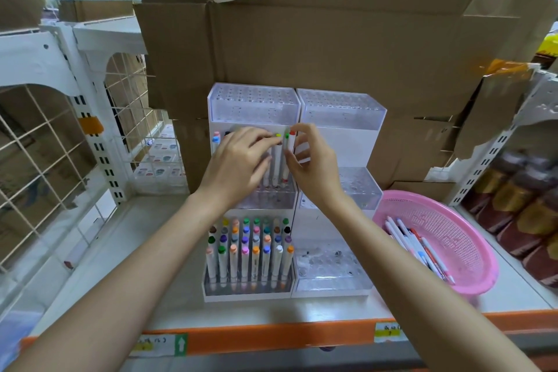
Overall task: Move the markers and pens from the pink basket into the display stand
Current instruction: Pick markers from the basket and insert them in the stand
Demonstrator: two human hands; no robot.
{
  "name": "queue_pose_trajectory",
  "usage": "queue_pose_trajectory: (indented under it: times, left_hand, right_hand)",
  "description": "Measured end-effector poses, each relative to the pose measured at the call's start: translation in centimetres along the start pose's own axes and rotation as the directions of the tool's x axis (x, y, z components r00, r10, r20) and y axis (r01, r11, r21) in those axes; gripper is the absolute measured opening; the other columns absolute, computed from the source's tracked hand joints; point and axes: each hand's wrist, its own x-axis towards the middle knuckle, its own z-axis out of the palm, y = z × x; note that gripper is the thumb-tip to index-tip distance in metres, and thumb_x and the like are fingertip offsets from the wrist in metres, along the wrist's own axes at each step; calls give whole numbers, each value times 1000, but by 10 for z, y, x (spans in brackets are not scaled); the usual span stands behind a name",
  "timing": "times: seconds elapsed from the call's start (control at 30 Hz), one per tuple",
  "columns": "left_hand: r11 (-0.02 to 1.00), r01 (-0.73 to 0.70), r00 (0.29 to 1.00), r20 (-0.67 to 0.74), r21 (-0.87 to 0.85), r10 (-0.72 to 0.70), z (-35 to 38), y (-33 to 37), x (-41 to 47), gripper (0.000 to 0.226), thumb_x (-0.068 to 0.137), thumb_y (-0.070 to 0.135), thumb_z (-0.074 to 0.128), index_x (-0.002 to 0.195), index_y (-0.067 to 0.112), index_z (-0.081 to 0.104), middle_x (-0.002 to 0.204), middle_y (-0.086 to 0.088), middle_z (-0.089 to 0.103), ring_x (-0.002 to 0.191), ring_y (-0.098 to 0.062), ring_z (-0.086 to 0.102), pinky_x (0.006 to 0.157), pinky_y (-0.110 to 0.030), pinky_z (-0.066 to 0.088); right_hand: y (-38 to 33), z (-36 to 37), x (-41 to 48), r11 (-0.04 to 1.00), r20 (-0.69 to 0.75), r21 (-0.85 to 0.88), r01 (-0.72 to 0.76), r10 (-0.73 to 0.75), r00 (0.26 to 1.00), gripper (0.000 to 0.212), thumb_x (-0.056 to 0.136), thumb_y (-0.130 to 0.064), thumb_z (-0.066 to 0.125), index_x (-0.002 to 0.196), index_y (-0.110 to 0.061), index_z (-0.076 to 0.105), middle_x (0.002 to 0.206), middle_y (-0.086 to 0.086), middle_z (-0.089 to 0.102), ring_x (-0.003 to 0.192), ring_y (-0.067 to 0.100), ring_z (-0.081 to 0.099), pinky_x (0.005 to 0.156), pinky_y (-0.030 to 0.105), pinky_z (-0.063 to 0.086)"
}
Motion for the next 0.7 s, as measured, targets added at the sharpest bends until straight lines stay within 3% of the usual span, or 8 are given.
queue_pose_trajectory:
  times: [0.23,0.7]
  left_hand:
    - [999,23,1000,5,-28,-22,-1,-1,1,36,85,4,61,120,12,63,112,-7,62,107,-24,54,88,-42,49]
    - [997,41,999,-15,-59,-42,0,-2,1,32,85,4,62,116,14,65,109,-3,63,106,-21,54,88,-36,47]
  right_hand:
    - [-5,-4,3,999,19,-33,-33,33,999,30,88,-12,65,110,-25,49,88,-4,59,58,12,63,58,38,54]
    - [-2,-2,-7,997,84,-48,-66,70,994,28,86,-7,67,109,-14,52,87,4,57,55,21,60,57,43,53]
